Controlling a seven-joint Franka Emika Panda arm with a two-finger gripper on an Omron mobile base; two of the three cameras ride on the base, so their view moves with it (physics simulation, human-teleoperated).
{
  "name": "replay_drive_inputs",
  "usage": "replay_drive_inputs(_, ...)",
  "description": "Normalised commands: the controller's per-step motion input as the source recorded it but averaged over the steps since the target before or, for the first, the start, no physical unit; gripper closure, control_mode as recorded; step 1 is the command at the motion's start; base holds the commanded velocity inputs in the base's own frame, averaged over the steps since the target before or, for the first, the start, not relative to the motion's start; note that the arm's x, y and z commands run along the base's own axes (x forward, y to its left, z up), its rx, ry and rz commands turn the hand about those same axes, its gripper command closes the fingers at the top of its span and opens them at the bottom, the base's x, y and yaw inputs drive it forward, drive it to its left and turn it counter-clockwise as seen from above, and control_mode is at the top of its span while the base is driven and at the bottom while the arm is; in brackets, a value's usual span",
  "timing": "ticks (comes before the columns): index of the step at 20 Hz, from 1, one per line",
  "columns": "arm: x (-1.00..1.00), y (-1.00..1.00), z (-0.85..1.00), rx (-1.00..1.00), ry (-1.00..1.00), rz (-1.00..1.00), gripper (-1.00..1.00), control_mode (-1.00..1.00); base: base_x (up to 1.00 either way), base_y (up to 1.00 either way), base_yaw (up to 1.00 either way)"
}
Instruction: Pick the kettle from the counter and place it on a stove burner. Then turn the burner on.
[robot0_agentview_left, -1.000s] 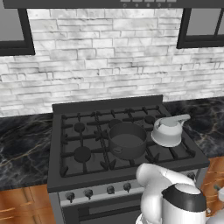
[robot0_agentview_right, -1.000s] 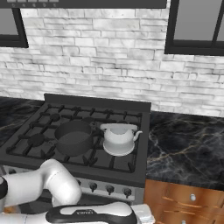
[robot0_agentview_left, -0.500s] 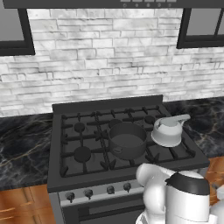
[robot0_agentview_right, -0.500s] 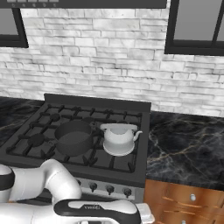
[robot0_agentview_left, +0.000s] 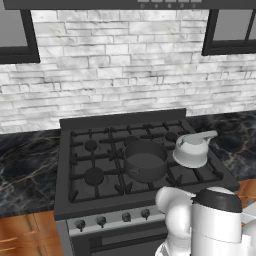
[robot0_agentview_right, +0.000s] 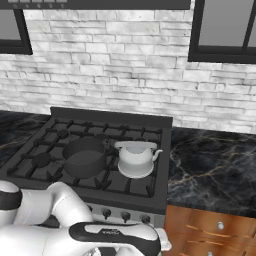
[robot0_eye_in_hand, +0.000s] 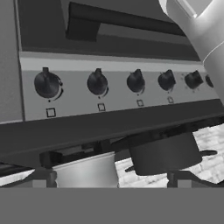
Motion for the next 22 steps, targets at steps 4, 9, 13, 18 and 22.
replay_drive_inputs(4, 0.12, 0.00, 0.00, 0.00, 0.00, -0.02, -1.00, -1.00, 0.00, 0.00, 0.00)
replay_drive_inputs(9, 0.01, 0.04, -0.18, -0.03, -0.01, 0.00, -1.00, -1.00, 0.00, 0.00, 0.00)
replay_drive_inputs(13, 0.00, 0.21, -0.37, -0.11, -0.09, 0.00, -1.00, -1.00, 0.00, 0.00, 0.00)
replay_drive_inputs(18, 0.02, 0.10, -0.11, -0.05, -0.13, -0.01, -1.00, -1.00, 0.00, 0.00, 0.00)
replay_drive_inputs(22, 0.07, 0.00, 0.00, 0.00, -0.07, -0.02, -1.00, -1.00, 0.00, 0.00, 0.00)
